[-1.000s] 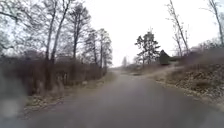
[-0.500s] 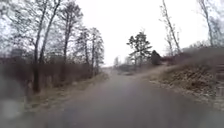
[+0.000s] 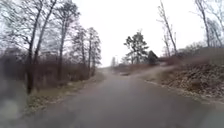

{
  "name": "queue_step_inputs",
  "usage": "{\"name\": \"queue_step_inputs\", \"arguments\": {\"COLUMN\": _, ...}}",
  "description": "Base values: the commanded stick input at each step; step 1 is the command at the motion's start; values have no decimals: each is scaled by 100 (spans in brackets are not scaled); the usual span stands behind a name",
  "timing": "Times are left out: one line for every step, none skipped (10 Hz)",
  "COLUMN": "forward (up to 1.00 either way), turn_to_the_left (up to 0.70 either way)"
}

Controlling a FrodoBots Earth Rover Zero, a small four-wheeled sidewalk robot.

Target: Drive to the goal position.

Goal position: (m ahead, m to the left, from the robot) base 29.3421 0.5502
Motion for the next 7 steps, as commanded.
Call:
{"name": "queue_step_inputs", "arguments": {"forward": 60, "turn_to_the_left": 0}}
{"name": "queue_step_inputs", "arguments": {"forward": 60, "turn_to_the_left": 0}}
{"name": "queue_step_inputs", "arguments": {"forward": 60, "turn_to_the_left": 0}}
{"name": "queue_step_inputs", "arguments": {"forward": 60, "turn_to_the_left": 0}}
{"name": "queue_step_inputs", "arguments": {"forward": 60, "turn_to_the_left": 0}}
{"name": "queue_step_inputs", "arguments": {"forward": 60, "turn_to_the_left": 0}}
{"name": "queue_step_inputs", "arguments": {"forward": 60, "turn_to_the_left": 0}}
